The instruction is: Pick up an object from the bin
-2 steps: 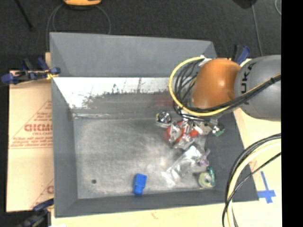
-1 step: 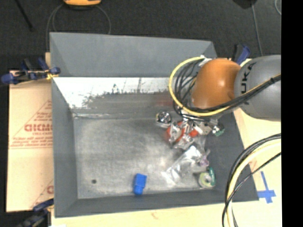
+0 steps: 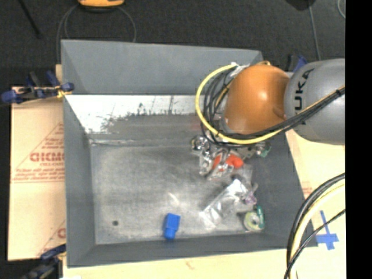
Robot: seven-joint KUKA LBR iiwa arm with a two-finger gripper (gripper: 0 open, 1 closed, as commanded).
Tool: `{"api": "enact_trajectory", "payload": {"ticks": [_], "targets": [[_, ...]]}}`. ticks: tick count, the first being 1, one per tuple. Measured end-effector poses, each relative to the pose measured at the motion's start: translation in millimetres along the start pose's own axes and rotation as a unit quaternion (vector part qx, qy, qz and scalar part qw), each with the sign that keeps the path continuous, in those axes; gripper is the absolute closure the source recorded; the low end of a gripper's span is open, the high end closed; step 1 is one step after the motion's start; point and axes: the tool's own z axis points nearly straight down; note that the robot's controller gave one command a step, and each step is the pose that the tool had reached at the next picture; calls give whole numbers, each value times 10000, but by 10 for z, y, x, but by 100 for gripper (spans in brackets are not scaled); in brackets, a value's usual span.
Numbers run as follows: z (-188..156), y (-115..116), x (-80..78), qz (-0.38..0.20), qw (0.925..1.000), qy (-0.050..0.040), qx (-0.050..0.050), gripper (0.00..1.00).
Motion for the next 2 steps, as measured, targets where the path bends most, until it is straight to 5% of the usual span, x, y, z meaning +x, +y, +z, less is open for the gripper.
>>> {"api": "enact_trajectory", "payload": {"ticks": [1,2], "targets": [[10,2,7,23,10000,2,-13,0],[18,-685,80,78,10000,7,20,0]]}}
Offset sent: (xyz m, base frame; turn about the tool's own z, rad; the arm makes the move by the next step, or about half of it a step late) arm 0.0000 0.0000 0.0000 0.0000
